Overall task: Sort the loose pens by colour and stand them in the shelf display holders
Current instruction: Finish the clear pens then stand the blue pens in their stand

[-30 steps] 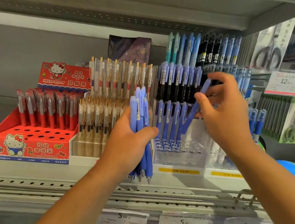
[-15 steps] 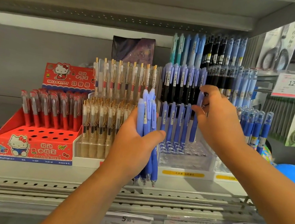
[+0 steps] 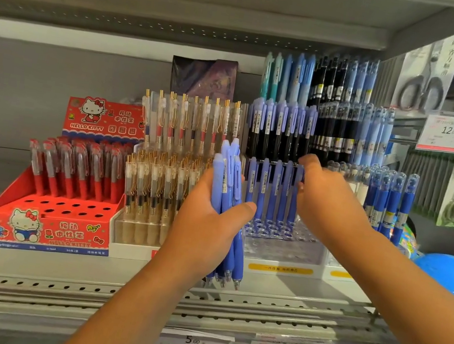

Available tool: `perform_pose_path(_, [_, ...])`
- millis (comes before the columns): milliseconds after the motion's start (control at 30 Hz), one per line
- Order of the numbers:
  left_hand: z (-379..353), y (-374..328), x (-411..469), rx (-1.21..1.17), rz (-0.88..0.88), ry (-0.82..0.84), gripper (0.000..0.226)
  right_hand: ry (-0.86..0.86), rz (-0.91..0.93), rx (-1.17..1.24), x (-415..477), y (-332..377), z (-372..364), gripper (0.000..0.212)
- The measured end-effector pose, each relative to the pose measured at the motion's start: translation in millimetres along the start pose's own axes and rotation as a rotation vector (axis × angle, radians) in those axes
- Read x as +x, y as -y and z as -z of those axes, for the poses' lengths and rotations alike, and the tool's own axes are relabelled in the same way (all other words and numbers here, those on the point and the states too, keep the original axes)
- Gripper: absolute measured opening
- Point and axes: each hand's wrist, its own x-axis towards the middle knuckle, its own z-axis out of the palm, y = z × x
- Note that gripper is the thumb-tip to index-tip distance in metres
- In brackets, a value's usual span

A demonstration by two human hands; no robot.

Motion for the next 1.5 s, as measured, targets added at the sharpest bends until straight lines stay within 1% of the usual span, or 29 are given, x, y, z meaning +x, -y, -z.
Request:
perform_pose_path(100, [-0.1,-1.1,-0.8,-0.008,-0.009,0.008,0.053,0.025,-0.010,-0.055,-4.4,2.2,1.5,0.064])
perform_pose_path(167, [0.0,-1.9,-1.1,-0.011,-0.012,0.014,0.053,-0.032,-0.007,-0.074,-9.7,7.3,5.9,0.067])
perform_pose_path(233, [0.1,-2.4,-1.3,-0.005,-0.019,0.016,0.053,-0.113,0.040,-0.063,-14.5,13.6,14.1,0.061])
perform_pose_path(267, [0.5,-2.0,-1.5,0.001,-0.027,0.018,0.052,-0.121,0.070,0.006,-16.8,17.6,19.4,0.053])
perform_pose_path(300, [0.5,-2.1,-1.6,0.006,-0.036,0.020,0.049,-0.096,0.099,0.128,-18.6,22.5,24.2,0.042])
perform_pose_path(367, [0.8,-2.3,-1.3,0.006,-0.043,0.029,0.045,0.019,0.136,0.441,-23.3,35.9,32.7,0.020])
perform_pose_path(433, [0.9,-2.7,-0.4,-0.002,-0.053,0.042,0.043,0.137,0.143,0.696,-28.9,49.4,39.1,0.013])
perform_pose_path(500, [0.9,-3.3,0.1,-0.011,-0.061,0.056,0.050,0.195,0.138,0.803,-32.6,57.1,41.3,0.008])
perform_pose_path(600, [1.5,-3.5,0.4,-0.019,-0.063,0.066,0.053,0.209,0.098,0.841,-32.9,60.5,40.4,0.013])
perform_pose_path(700, [1.9,-2.9,0.9,-0.025,-0.061,0.090,0.053,0.208,0.068,0.931,-33.2,59.7,39.4,0.015])
perform_pose_path(867, [2.9,-3.1,1.1,-0.004,-0.063,0.137,0.052,0.194,0.099,0.906,-36.9,58.3,37.8,0.021])
perform_pose_path(1033, [1.0,-2.7,1.3,0.019,-0.041,0.167,0.049,0.170,0.069,0.900,-37.5,56.5,35.8,0.020])
perform_pose_path(1100, [0.5,-4.4,0.2,0.008,-0.031,0.175,0.050,0.149,0.040,0.909,-37.0,55.7,34.8,0.028])
perform_pose_path(1167, [0.0,-4.4,-0.7,-0.020,-0.043,0.179,0.056,0.131,0.021,0.952,-36.3,53.9,34.5,0.041])
perform_pose_path(1200, [-0.2,-4.2,-0.8,-0.027,-0.049,0.178,0.065,0.122,0.016,0.981,-35.5,52.4,34.8,0.046])
perform_pose_path(1233, [-0.1,-4.2,-1.1,-0.029,-0.048,0.176,0.074,0.110,0.016,1.006,-34.3,50.3,35.7,0.049])
perform_pose_path(1267, [-0.1,-4.1,-1.3,-0.032,-0.046,0.176,0.077,0.096,0.018,1.024,-32.5,47.7,37.0,0.049])
perform_pose_path(1300, [0.1,-2.8,-1.0,-0.030,-0.048,0.172,0.073,0.080,0.017,1.034,-30.1,44.6,38.4,0.048])
perform_pose_path(1367, [1.0,0.1,-0.1,-0.006,-0.049,0.154,0.058,0.051,-0.004,1.030,-23.9,37.3,41.6,0.046])
perform_pose_path(1433, [2.0,-0.3,-0.3,0.011,-0.041,0.137,0.055,0.015,-0.031,0.976,-16.7,28.0,44.3,0.047])
perform_pose_path(1500, [2.2,-0.6,-1.1,0.021,-0.030,0.130,0.051,-0.043,-0.040,0.867,-9.9,17.1,46.3,0.049])
